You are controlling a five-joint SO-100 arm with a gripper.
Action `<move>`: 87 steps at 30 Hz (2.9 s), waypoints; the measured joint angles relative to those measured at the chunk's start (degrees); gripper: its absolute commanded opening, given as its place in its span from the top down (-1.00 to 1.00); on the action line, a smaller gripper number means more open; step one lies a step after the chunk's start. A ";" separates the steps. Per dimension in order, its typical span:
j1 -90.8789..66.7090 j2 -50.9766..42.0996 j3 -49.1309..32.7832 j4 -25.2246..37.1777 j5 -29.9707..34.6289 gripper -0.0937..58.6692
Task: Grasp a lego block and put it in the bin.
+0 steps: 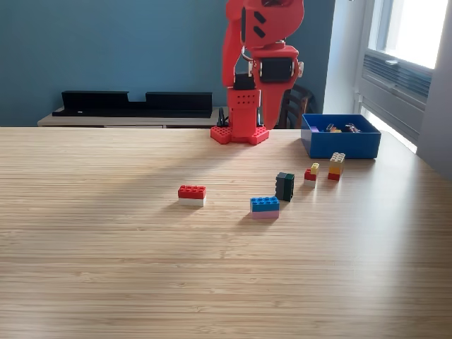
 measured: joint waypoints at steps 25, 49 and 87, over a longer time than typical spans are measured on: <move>11.07 0.00 -1.23 -0.79 -2.90 0.99; 4.66 -0.09 7.91 -4.66 -6.59 0.74; -19.42 -0.35 15.38 -12.04 -20.30 0.01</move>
